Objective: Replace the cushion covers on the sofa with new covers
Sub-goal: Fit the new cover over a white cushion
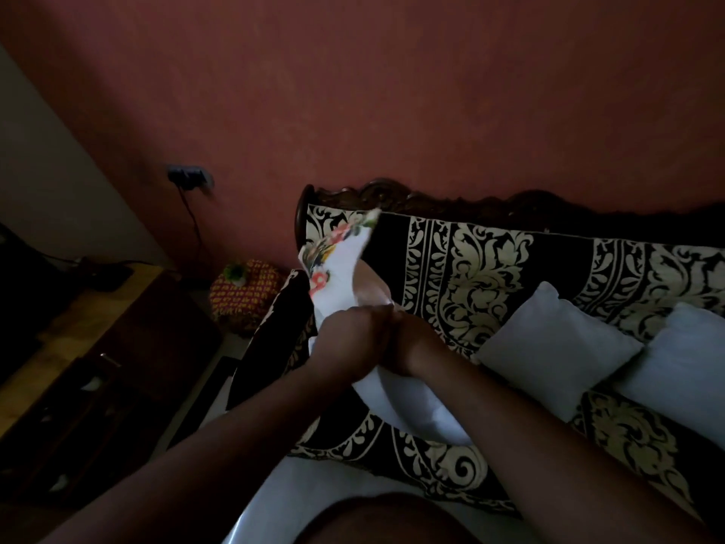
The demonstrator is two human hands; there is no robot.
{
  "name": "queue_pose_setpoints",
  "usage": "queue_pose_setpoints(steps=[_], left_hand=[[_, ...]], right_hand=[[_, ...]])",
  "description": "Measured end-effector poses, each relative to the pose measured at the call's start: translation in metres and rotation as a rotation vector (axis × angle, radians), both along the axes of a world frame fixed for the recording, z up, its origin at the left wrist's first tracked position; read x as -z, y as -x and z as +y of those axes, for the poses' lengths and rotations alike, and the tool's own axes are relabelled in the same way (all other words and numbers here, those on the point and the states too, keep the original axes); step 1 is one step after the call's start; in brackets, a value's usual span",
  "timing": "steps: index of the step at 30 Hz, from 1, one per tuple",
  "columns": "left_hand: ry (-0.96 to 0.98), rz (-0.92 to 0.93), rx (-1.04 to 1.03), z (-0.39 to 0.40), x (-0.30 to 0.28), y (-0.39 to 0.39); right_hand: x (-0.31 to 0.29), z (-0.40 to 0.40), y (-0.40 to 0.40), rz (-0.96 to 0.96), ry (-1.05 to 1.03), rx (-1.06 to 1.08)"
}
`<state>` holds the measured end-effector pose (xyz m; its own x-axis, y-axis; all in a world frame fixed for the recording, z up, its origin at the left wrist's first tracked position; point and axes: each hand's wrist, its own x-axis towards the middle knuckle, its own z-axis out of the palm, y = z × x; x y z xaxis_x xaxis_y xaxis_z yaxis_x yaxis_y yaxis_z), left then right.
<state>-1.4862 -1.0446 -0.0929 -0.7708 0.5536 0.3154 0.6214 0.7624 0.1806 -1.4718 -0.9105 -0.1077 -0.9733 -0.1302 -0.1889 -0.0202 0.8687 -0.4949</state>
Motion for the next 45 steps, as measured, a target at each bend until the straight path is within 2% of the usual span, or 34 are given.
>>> queue_pose_setpoints(steps=[1,3,5,7,10,12,15,17,20,24,28,31,35,37,40,42,45], left_hand=[[-0.067,0.059,0.011,-0.003,-0.004,0.002],[-0.079,0.184,-0.034,-0.018,-0.002,0.013],[-0.042,0.171,-0.153,-0.039,0.0,0.029],[-0.055,0.122,-0.16,-0.052,0.01,0.035],[-0.194,-0.049,-0.02,-0.054,0.014,0.038],[-0.243,-0.215,0.057,-0.051,0.009,0.033],[-0.226,-0.373,0.258,-0.041,0.01,0.012],[-0.248,-0.363,0.195,-0.034,0.006,0.005],[-0.297,-0.189,0.048,-0.037,0.005,0.007],[-0.217,-0.253,0.149,-0.05,0.011,0.012],[-0.176,-0.164,0.154,-0.04,0.008,0.014],[-0.248,-0.097,0.172,-0.04,0.004,0.024],[-0.279,0.096,0.198,-0.039,0.016,0.035],[-0.315,0.139,0.124,-0.034,0.02,0.039],[-0.42,0.056,-0.099,-0.028,0.016,0.053],[-0.521,-0.042,-0.201,-0.025,0.008,0.064],[-0.662,-0.209,-0.322,-0.022,-0.002,0.076]], right_hand=[[0.002,-0.001,0.001,0.003,0.002,0.011],[0.0,0.002,0.003,0.077,0.205,0.213],[0.002,0.012,0.005,0.181,0.311,0.325],[-0.002,0.018,0.005,0.197,0.465,0.378],[-0.008,0.02,0.011,0.15,0.665,0.415],[-0.013,0.025,0.016,0.122,0.767,0.53],[-0.021,0.039,0.025,0.112,0.755,0.654],[-0.022,0.04,0.028,0.102,0.793,0.67],[-0.015,0.034,0.026,0.086,0.994,0.692],[-0.015,0.034,0.026,0.078,1.299,0.624],[-0.027,0.027,0.027,0.072,1.456,0.466],[-0.033,0.032,0.029,0.075,1.501,0.399],[-0.048,0.05,0.033,0.02,1.489,0.282],[-0.055,0.062,0.032,0.018,1.443,0.257],[-0.051,0.072,0.017,0.105,1.377,0.257],[-0.036,0.063,-0.002,0.167,1.185,0.262],[-0.001,0.029,-0.032,0.157,0.818,0.324]])
